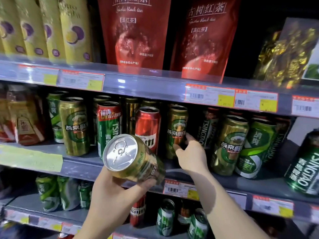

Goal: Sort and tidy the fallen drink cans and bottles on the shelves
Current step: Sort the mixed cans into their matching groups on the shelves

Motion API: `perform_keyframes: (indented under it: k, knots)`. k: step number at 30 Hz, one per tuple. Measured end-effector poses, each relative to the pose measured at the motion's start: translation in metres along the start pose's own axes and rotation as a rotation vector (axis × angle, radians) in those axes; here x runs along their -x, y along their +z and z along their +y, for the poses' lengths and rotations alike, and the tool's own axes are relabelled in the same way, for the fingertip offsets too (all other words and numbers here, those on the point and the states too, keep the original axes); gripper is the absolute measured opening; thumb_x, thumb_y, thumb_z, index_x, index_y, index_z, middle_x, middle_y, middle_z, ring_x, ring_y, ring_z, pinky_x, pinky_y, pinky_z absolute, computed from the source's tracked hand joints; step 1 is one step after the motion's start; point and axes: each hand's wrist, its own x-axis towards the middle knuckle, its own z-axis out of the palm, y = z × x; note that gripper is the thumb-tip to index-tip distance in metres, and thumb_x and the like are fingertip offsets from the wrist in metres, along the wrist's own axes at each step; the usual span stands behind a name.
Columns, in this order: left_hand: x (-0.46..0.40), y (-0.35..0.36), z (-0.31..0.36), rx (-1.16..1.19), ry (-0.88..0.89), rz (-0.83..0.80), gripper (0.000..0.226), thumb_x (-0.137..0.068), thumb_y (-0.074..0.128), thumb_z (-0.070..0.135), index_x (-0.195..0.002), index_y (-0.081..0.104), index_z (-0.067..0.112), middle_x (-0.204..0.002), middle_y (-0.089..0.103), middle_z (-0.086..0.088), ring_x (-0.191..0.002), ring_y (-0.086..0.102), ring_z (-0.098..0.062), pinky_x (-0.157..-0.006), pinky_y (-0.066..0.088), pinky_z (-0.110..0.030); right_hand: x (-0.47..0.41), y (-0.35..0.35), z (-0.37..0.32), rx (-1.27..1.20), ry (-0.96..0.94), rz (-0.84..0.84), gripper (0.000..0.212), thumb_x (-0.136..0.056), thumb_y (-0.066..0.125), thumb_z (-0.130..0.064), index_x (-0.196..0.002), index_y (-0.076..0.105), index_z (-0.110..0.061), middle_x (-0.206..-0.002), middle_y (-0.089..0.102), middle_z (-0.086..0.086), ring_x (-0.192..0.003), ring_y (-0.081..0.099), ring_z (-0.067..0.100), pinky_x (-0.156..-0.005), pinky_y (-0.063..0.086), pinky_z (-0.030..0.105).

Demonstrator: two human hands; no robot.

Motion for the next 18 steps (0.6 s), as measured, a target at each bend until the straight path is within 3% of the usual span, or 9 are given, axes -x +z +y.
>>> perform_keyframes:
  k: [3,7,10,12,14,16,18]
  knots:
    - [0.001,-0.003,0.001,-0.007,-0.009,-0.022,0.075,-0.043,0.083,0.052,-0.108,0.069,0.017,-0.095,0.074,0.014,-0.088,0.069,-0.002,-0.069,0.05,-0.008,-0.008,0.01,-0.002,-0.208,0.041,-0.053,0.056,-0.096,0.056,-0.017,-0.148,0.037,-0.021,-0.139,0.051,0.006,-0.118,0.054,0.024,-0.099,0.043,0.034]
    - [0.001,-0.001,0.006,-0.028,-0.005,-0.07,0.07,-0.048,0.092,0.046,-0.108,0.069,0.018,-0.095,0.074,0.017,-0.088,0.068,0.001,-0.069,0.048,-0.006,0.011,0.001,-0.002,-0.276,-0.069,-0.143,0.052,-0.098,0.045,-0.007,-0.148,0.037,-0.021,-0.139,0.052,-0.002,-0.119,0.051,0.01,-0.097,0.034,0.02]
    - [-0.003,0.007,0.009,-0.028,0.016,-0.038,0.073,-0.052,0.091,0.024,-0.118,0.06,0.025,-0.104,0.07,0.017,-0.095,0.065,0.003,-0.074,0.048,-0.006,0.043,-0.024,0.006,-0.248,-0.224,-0.346,0.064,-0.085,0.06,-0.016,-0.14,0.041,-0.041,-0.134,0.051,-0.018,-0.128,0.045,0.005,-0.101,0.038,0.022]
    - [-0.01,0.017,0.011,-0.029,0.035,-0.012,0.079,-0.053,0.093,0.019,-0.119,0.052,0.035,-0.108,0.065,0.019,-0.098,0.063,0.002,-0.077,0.05,-0.01,0.063,-0.029,0.006,-0.037,-0.326,-0.434,0.081,-0.072,0.075,-0.033,-0.139,0.033,-0.052,-0.135,0.044,-0.025,-0.126,0.037,-0.002,-0.099,0.037,0.023]
    - [-0.019,0.032,0.015,-0.028,0.057,-0.019,0.073,-0.053,0.093,0.02,-0.11,0.051,0.037,-0.102,0.062,0.024,-0.095,0.062,0.006,-0.074,0.048,-0.009,0.071,-0.019,0.008,0.063,-0.352,-0.241,0.078,-0.063,0.076,-0.041,-0.132,0.038,-0.051,-0.127,0.05,-0.024,-0.12,0.044,0.002,-0.097,0.042,0.028]
    - [-0.025,0.046,0.019,-0.031,0.072,-0.093,0.067,-0.054,0.093,0.029,-0.107,0.053,0.037,-0.103,0.062,0.026,-0.097,0.061,0.005,-0.078,0.048,-0.012,0.069,-0.014,0.009,-0.124,-0.254,-0.09,0.053,-0.062,0.066,-0.045,-0.112,0.05,-0.049,-0.112,0.062,-0.017,-0.108,0.059,0.012,-0.09,0.051,0.033]
    - [-0.031,0.049,0.019,-0.075,0.11,-0.09,0.065,-0.055,0.087,0.05,-0.109,0.053,0.043,-0.107,0.061,0.023,-0.107,0.057,0.003,-0.086,0.049,-0.021,0.061,-0.012,0.016,-0.165,-0.159,-0.052,0.043,-0.062,0.068,-0.05,-0.103,0.053,-0.051,-0.102,0.065,-0.014,-0.096,0.065,0.014,-0.083,0.054,0.034]
